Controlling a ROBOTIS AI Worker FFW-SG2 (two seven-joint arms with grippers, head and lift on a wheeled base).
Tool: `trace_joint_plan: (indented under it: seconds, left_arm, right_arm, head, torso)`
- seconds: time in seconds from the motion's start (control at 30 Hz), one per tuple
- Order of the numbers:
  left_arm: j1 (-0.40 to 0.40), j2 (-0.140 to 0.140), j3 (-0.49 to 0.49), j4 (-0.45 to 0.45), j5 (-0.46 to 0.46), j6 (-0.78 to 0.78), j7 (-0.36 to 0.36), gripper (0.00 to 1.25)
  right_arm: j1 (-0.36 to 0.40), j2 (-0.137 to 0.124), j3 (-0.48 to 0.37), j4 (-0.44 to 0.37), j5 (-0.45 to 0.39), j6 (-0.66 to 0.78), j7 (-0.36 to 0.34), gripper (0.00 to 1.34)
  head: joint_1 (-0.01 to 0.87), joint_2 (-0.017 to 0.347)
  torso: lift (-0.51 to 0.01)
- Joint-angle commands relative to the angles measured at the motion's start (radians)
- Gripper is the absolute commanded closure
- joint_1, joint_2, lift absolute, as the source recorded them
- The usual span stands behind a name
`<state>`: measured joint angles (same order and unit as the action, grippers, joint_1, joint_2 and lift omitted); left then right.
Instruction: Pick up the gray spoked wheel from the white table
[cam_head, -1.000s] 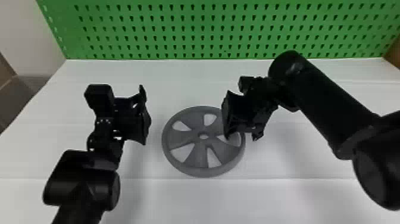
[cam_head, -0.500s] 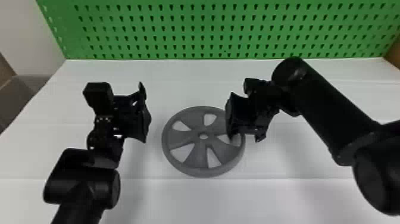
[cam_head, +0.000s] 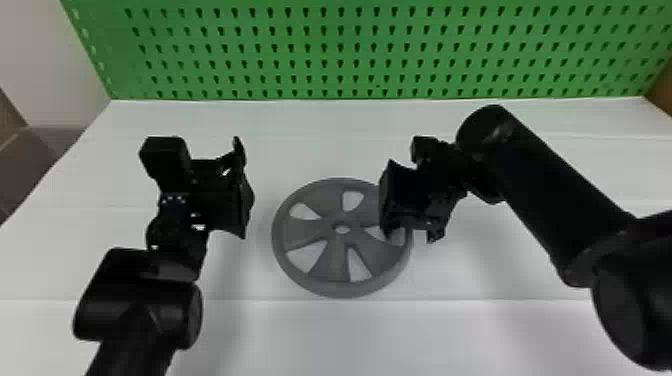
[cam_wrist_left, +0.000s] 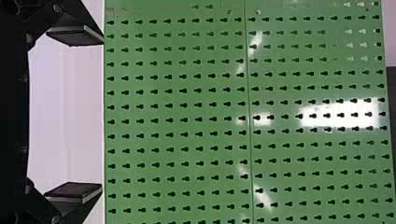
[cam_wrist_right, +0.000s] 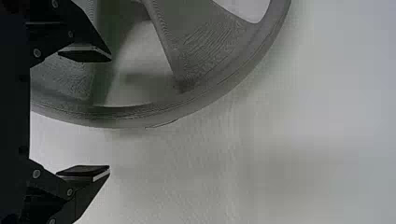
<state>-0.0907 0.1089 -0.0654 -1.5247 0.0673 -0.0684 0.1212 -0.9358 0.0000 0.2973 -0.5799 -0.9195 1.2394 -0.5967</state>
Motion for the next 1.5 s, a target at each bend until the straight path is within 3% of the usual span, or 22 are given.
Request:
trace_joint_plan:
  seconds: [0.0,0.43,0.73,0.87,1.07,1.2,1.37,1.47]
  left_arm:
    - [-0.001,0.000,0.001,0.000,0.000,-0.002,0.000,0.17]
    - [-0.001,0.000,-0.001,0.000,-0.001,-0.002,0.000,0.17]
    - [-0.001,0.000,-0.002,0.000,-0.003,-0.002,0.002,0.17]
    - [-0.001,0.000,-0.002,0.001,-0.003,-0.002,0.002,0.17]
    - [0.002,0.000,-0.002,0.000,-0.004,-0.002,0.003,0.17]
    - [0.002,0.000,-0.004,0.000,-0.003,-0.002,0.003,0.17]
    - [0.000,0.000,-0.004,0.000,-0.003,-0.002,0.008,0.17]
    - [0.000,0.000,-0.004,0.000,-0.003,-0.002,0.008,0.17]
  right_arm:
    - [0.003,0.001,0.000,0.000,-0.001,-0.005,0.000,0.42]
    - [0.008,0.001,0.010,0.000,-0.001,-0.005,0.000,0.46]
    - [0.008,0.001,0.025,0.000,-0.001,-0.008,0.000,0.57]
    - [0.006,0.001,0.031,0.000,0.001,-0.009,0.000,0.73]
    - [0.002,0.001,0.045,-0.003,0.005,-0.009,0.000,0.79]
    - [-0.001,0.001,0.057,-0.003,0.008,-0.008,0.000,1.01]
    - [-0.001,0.001,0.057,-0.003,0.011,0.002,0.000,1.06]
    - [-0.003,0.001,0.059,-0.003,0.013,0.003,0.000,1.20]
  head:
    - [0.773,0.066]
    - [0.773,0.066]
    - [0.773,0.066]
    - [0.773,0.066]
    - [0.773,0.066]
    - [0.773,0.066]
    - [0.773,0.066]
    - [0.773,0.066]
  torso:
    - [-0.081]
    - [-0.081]
    - [-0.081]
    - [-0.081]
    - [-0.081]
    - [-0.081]
    - [-0.081]
    - [-0.081]
